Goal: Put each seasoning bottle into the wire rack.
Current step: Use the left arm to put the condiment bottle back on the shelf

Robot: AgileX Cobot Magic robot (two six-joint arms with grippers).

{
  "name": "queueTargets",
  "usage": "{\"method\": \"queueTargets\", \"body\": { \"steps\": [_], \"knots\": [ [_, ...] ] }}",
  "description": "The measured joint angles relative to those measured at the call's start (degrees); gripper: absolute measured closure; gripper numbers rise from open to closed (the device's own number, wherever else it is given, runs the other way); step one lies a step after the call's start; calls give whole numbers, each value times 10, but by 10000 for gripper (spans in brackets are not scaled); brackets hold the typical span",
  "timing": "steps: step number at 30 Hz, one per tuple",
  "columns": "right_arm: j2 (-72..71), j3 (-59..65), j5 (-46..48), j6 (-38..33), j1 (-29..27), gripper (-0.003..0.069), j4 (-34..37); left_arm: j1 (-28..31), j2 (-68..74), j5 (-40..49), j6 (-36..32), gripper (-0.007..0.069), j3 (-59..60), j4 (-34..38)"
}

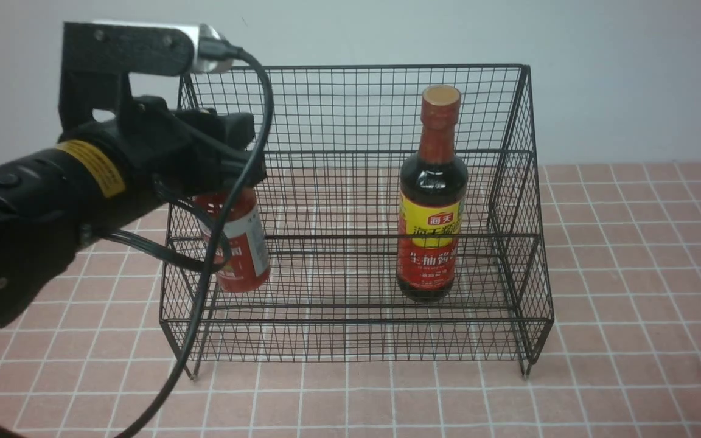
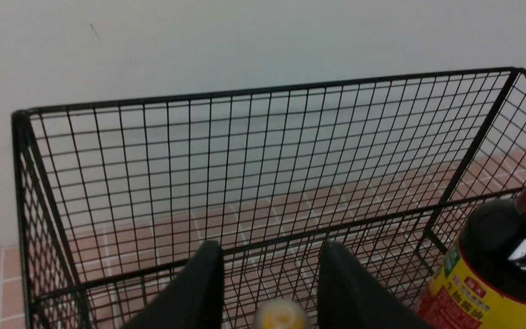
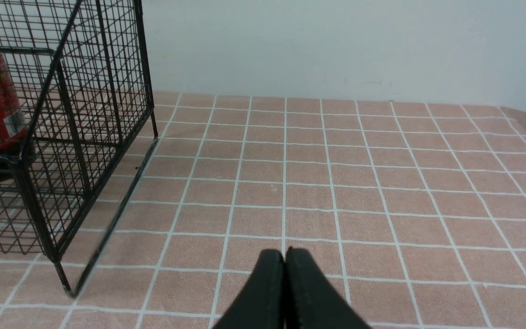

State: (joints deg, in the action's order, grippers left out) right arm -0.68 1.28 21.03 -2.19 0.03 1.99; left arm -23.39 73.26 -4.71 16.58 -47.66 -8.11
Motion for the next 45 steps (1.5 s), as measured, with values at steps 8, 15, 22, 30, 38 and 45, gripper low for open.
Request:
{"method": "queueTargets", "body": {
  "steps": [8,15,22,30,38,45],
  "knots": [
    [0,0,0,0,0,670,0,-1,18,74,4,379,0,0],
    [0,0,0,0,0,670,0,-1,19,108,4,379,0,0],
    [0,0,0,0,0,670,0,-1,19,161,7,379,0,0],
    [0,0,0,0,0,670,0,-1,38,179,8,379,-1,2],
    [0,0,0,0,0,670,0,-1,60,162,10,379,-5,15],
    [0,0,0,0,0,670,0,-1,60,162,10,353,-5,15]
  ]
}}
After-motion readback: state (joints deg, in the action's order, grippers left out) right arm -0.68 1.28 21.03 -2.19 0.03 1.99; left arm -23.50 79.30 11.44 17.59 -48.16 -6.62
